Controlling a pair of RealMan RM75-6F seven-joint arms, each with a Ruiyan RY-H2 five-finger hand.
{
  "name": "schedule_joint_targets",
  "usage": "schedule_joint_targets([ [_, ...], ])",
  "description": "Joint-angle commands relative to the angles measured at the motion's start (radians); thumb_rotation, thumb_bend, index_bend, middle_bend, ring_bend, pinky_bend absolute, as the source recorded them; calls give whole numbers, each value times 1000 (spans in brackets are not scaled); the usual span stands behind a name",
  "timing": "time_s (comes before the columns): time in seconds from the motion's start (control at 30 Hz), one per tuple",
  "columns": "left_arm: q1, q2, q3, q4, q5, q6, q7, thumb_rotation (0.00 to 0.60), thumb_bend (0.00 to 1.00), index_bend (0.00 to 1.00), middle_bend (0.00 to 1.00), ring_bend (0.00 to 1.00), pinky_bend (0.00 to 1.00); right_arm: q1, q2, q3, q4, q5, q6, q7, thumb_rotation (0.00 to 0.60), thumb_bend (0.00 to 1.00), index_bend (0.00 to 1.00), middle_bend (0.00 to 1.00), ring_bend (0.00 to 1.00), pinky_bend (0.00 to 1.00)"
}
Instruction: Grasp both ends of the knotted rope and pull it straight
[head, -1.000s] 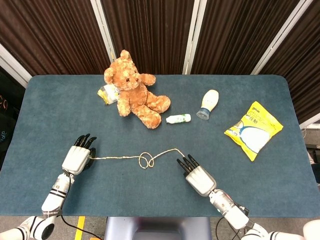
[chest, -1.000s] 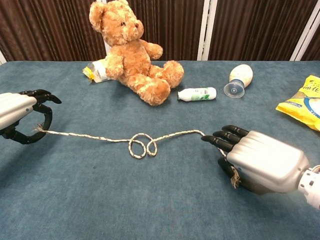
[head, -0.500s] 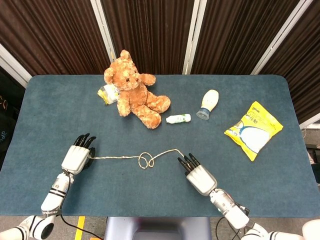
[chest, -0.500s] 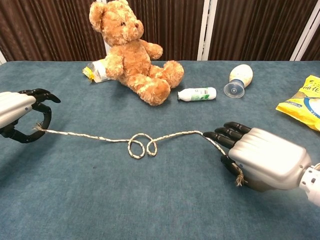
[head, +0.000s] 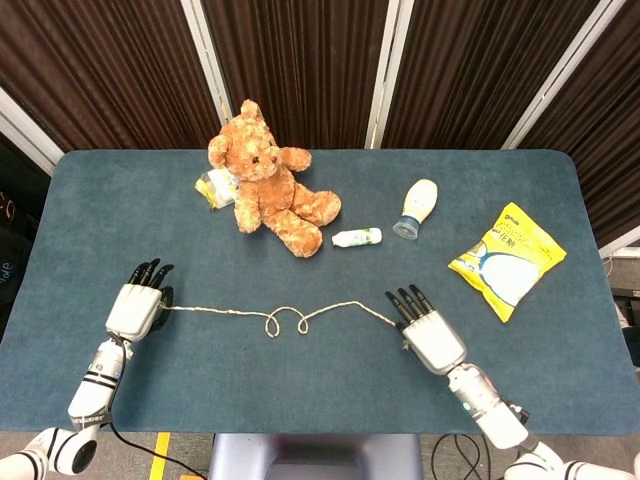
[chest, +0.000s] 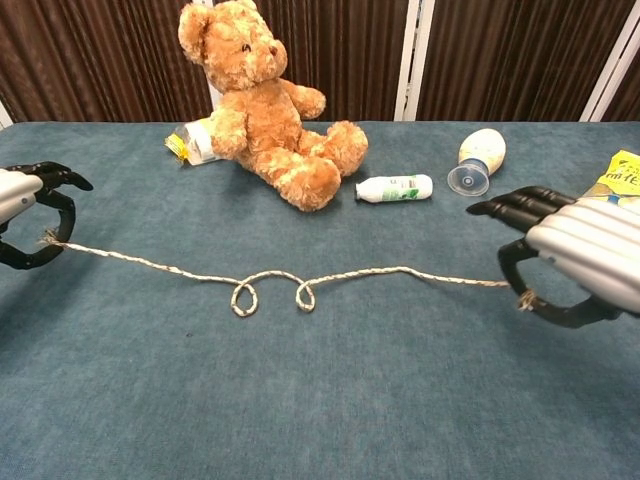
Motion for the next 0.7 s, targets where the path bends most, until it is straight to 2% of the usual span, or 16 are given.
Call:
schedule_joint_targets([
  [0.03,2,10,-1,8,-7,-4,15,600,453,623,131,0,128,-11,29,13,18,19,19,45,600,556,784,142,0,0],
  [0.33,-2,33,-24,37,-52,-31,41,600,454,622,137,1,129,-23,67,50,88,75,31,154,600,556,784,151,0,0],
  [0.7,-26,13,-60,110,-121,-78,113,600,454,622,142,7,130,-31,100,58,172,103,25,222,600,556,784,151,0,0],
])
